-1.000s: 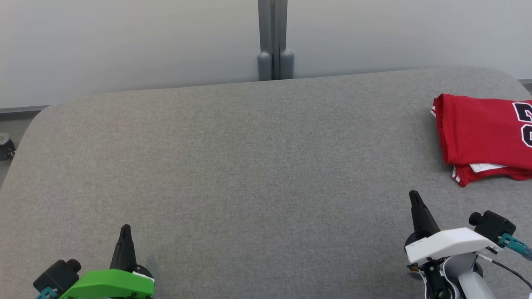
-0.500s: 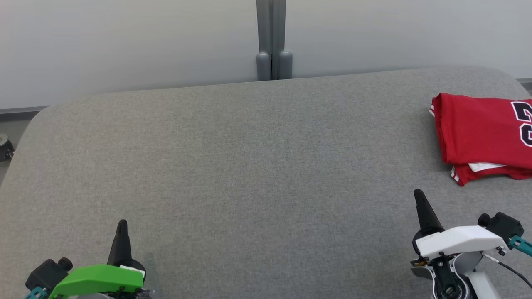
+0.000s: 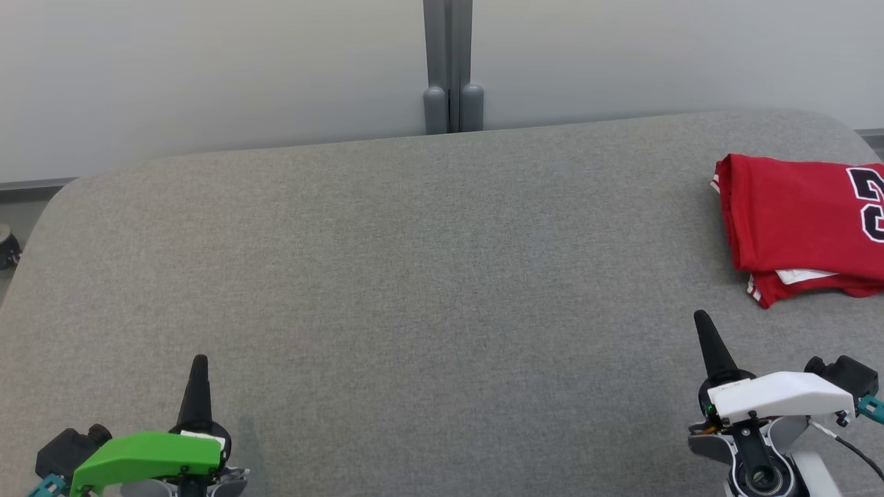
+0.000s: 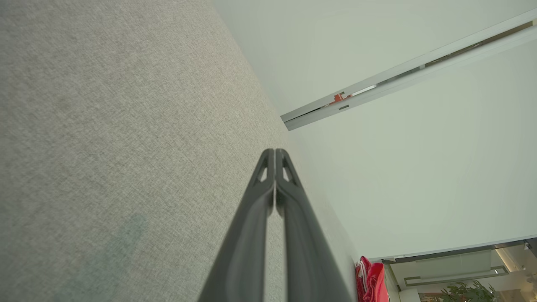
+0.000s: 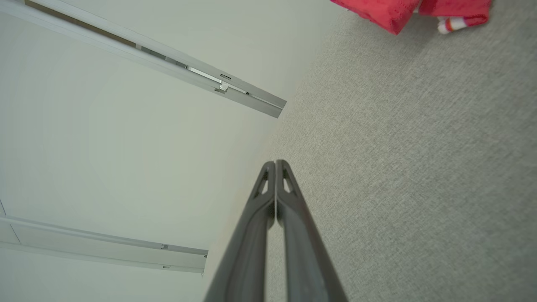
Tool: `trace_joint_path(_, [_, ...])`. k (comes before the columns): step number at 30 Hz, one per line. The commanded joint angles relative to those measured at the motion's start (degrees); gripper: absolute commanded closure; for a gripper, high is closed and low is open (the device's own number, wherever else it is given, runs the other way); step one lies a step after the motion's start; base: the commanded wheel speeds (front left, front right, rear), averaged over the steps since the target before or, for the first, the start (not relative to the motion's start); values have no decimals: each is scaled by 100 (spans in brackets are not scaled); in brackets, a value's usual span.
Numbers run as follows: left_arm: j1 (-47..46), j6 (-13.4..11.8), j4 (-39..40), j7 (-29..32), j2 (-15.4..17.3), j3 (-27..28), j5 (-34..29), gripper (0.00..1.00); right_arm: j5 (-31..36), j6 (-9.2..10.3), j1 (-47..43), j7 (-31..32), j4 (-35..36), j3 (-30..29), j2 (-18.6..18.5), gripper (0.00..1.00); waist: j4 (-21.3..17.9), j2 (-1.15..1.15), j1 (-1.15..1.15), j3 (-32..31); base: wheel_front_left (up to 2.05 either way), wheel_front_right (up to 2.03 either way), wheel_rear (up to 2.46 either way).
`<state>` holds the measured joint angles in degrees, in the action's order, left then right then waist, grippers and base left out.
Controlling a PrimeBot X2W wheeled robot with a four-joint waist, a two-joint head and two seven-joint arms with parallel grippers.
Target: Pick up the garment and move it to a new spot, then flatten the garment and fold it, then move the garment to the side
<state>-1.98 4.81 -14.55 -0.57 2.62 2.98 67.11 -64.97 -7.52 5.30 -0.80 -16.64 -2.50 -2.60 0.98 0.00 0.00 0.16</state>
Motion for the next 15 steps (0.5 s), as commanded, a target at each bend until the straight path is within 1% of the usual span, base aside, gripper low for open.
trace_joint_path(1, [-166, 42, 69, 33, 29, 35, 132, 100, -158, 2, 119, 43, 78, -32, -27, 100, -2, 0, 0, 0, 0, 0, 0])
trace_joint_path(15, [-251, 112, 68, 228, 33, 134, 810, 100, -890, 2, 125, 247, 139, -142, -31, 100, -25, 0, 0, 0, 0, 0, 0])
